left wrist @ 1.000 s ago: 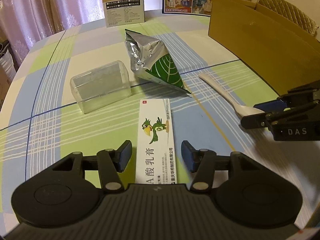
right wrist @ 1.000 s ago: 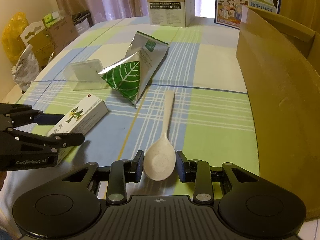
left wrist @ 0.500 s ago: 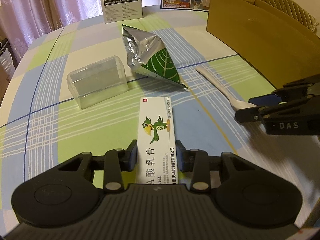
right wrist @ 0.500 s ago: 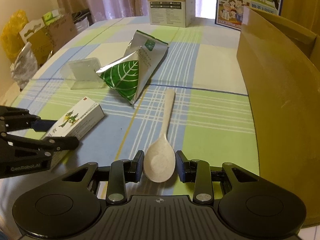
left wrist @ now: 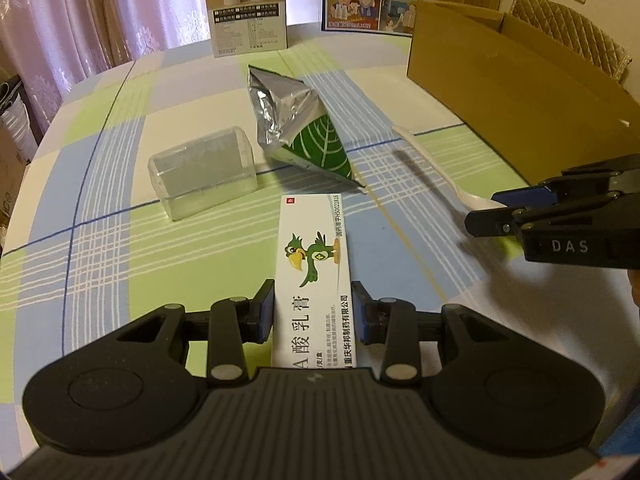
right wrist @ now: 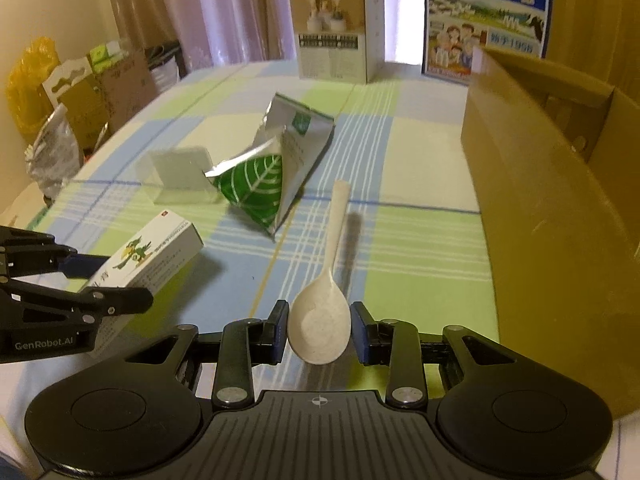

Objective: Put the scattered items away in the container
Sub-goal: 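Carry the ointment box over the cardboard box with the left tool while the right tool follows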

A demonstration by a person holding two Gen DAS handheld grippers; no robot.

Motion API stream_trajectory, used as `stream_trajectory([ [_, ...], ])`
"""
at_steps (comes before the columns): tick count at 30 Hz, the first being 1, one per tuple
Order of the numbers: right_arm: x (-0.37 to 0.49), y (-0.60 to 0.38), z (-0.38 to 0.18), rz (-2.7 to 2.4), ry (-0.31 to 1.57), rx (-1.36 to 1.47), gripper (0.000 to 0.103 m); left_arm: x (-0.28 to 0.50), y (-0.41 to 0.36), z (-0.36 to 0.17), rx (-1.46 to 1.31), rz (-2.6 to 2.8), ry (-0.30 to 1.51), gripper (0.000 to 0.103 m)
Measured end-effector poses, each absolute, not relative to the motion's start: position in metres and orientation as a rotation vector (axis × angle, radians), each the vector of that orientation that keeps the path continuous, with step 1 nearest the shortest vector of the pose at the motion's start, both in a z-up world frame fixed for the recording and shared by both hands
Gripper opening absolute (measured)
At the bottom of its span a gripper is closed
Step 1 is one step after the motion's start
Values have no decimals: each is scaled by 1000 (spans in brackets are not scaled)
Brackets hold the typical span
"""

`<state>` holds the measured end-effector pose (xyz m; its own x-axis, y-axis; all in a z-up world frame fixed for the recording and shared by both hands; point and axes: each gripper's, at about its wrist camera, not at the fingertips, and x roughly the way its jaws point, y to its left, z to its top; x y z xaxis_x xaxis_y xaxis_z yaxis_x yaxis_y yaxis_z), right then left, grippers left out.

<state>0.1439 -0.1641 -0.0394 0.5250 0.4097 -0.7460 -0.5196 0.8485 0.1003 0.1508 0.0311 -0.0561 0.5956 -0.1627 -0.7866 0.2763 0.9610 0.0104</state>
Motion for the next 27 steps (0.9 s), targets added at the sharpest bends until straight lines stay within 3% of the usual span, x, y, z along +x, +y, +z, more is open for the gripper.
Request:
stream_trajectory([
  [15, 109, -203, 45, 542, 695, -82, 30, 120, -5, 13, 140, -290, 799, 33],
  [27, 105, -300, 102, 410, 609, -44, 30, 114, -101, 67, 139, -416, 721, 33],
])
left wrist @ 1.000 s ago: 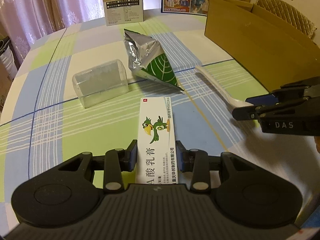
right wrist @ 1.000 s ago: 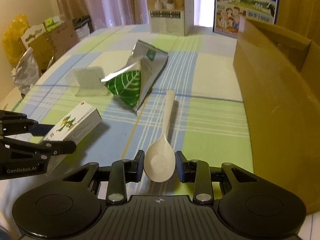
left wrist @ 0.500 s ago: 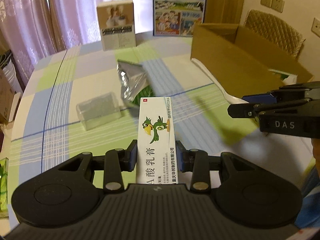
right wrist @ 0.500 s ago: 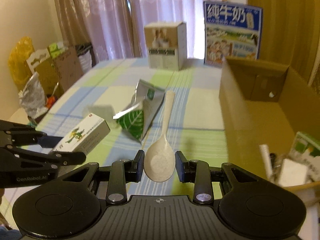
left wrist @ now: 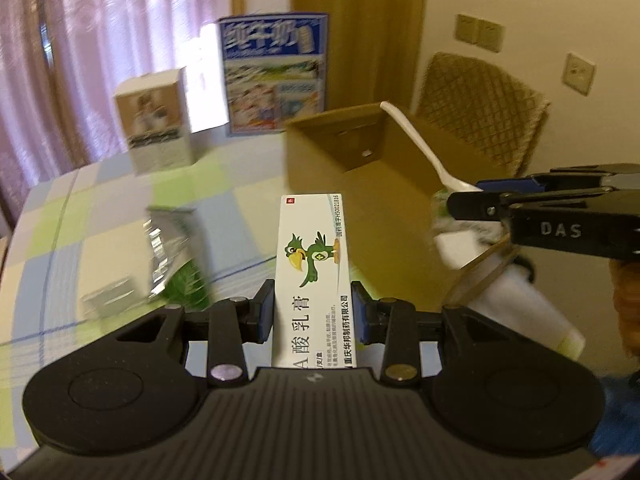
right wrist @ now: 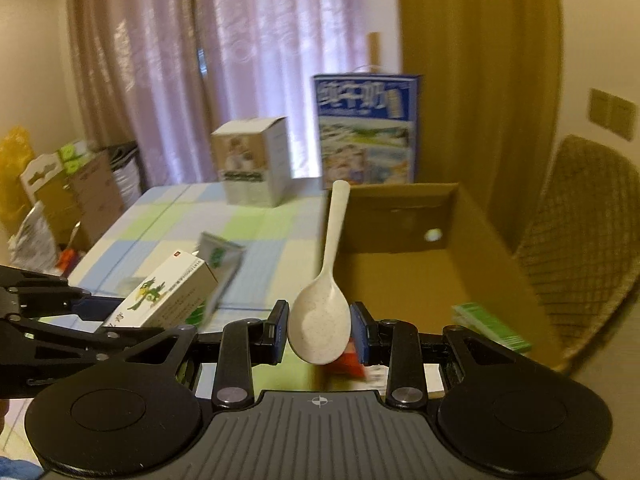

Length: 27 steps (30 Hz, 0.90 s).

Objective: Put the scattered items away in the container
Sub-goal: 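Carry the ointment box over the cardboard box with the left tool while the right tool follows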

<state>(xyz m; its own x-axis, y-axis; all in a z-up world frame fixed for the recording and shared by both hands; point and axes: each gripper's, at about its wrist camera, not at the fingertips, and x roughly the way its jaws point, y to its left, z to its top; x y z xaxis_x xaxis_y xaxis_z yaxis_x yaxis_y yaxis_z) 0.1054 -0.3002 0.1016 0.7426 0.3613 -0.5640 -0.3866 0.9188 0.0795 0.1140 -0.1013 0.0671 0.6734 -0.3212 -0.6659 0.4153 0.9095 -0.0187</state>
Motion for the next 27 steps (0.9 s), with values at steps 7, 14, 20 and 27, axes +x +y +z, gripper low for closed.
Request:
stream_trajectory([
  [7, 122, -351, 105, 351, 611, -52, 30, 127, -166, 77, 119, -487, 713, 33],
  [14, 139, -389, 92, 322, 631, -40, 30, 150, -208, 70, 87, -512, 733, 33],
  [20, 150, -406, 82, 313, 646, -20, 30, 169, -228, 57, 70, -519, 758, 33],
  [27, 160, -411, 74, 313, 658, -15, 30, 185, -237, 41, 47, -511, 784, 33],
])
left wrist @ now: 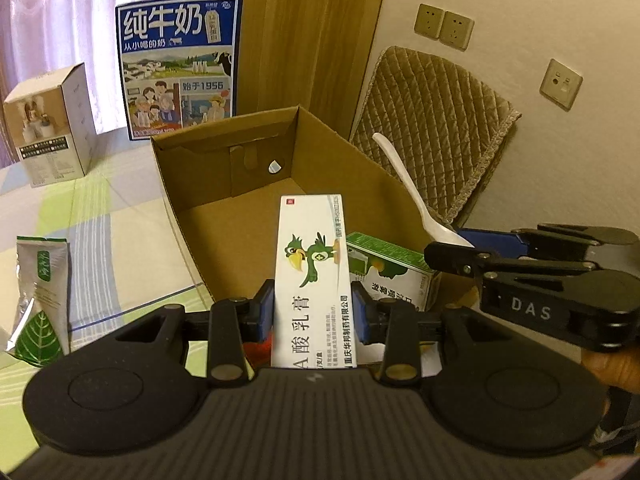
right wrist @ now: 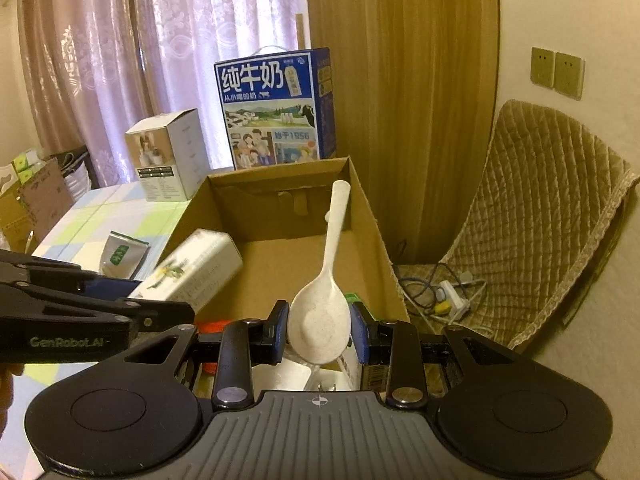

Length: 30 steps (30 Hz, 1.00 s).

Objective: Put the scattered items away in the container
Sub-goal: 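Carry the ointment box over the cardboard box with the left tool while the right tool follows, then open the left tool to drop the ointment box while the right tool drops the spoon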

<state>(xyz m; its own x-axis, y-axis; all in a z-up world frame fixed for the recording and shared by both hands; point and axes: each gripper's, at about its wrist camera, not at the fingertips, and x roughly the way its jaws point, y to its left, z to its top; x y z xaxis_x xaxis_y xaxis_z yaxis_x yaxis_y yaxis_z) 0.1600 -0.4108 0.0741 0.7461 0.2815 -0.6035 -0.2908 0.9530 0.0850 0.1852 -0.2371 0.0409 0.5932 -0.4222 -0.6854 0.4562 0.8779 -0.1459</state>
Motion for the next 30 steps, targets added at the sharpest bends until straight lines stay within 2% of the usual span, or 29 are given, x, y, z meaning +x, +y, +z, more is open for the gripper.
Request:
stream_trajectory([
  [3, 162, -411, 71, 313, 664, -12, 30, 188, -234, 38, 8, -517, 775, 40],
  [14, 163, -400, 66, 335, 680, -9, 30, 172, -202, 46, -12, -473, 748, 40],
  [17, 164, -394, 67, 343, 681, -12, 30, 165, -192, 48, -28, -461, 741, 43],
  [24, 171, -387, 63, 345, 676, -10, 30, 156, -174, 46, -56, -440, 740, 44],
  [25, 173, -388, 62, 342, 675, -3, 34, 155, -172, 46, -59, -437, 741, 44],
  [26, 175, -389, 61, 338, 679, 4, 44, 153, -170, 45, -61, -435, 741, 44],
  [27, 175, -391, 60, 335, 684, 14, 47, 152, -168, 45, -62, -432, 743, 44],
  [30, 173, -394, 60, 331, 685, 23, 49, 149, -163, 42, -62, -425, 745, 45],
])
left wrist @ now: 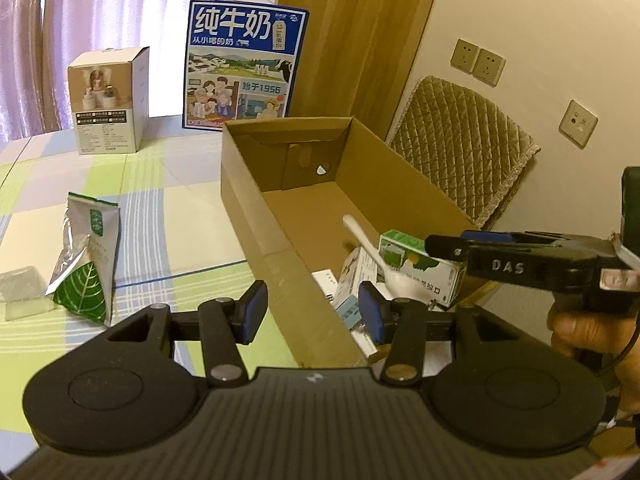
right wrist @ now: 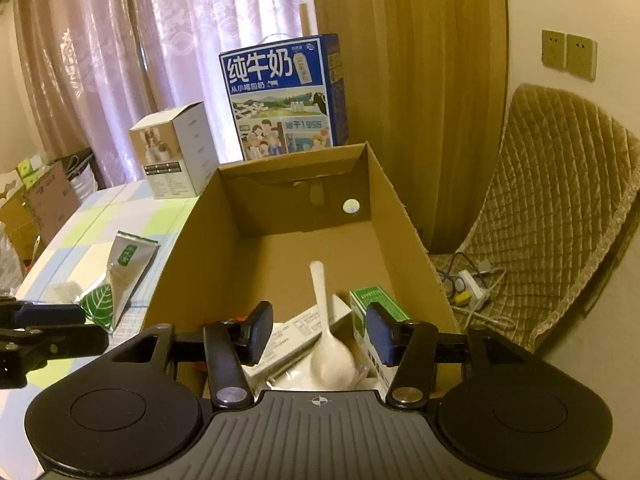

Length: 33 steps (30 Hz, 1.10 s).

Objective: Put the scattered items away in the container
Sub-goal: 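Open the left tool to drop the ointment box while the right tool drops the spoon, then withdraw both open tools from the cardboard box toward the remaining items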

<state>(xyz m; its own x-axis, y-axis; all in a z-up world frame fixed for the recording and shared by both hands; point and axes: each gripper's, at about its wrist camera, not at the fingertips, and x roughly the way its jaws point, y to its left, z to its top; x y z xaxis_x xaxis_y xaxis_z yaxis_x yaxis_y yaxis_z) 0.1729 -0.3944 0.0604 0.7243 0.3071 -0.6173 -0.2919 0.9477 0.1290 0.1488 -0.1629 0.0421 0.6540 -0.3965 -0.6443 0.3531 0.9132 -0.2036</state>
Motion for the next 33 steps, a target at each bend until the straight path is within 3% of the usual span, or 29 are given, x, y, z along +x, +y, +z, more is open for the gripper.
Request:
stream_trajectory([
  [9, 149, -398, 62, 322, 681, 31, 51, 136, -150, 35, -69, -402, 759, 52],
  [17, 112, -386, 79, 351, 642, 61, 60, 118, -138, 36, -47, -367, 771, 58],
  [27, 73, -354, 93, 415, 623, 46, 68, 86, -106, 49, -29, -317, 759, 78],
  [33, 52, -338, 94, 451, 633, 37, 81, 69, -79, 55, -26, -261, 749, 86],
])
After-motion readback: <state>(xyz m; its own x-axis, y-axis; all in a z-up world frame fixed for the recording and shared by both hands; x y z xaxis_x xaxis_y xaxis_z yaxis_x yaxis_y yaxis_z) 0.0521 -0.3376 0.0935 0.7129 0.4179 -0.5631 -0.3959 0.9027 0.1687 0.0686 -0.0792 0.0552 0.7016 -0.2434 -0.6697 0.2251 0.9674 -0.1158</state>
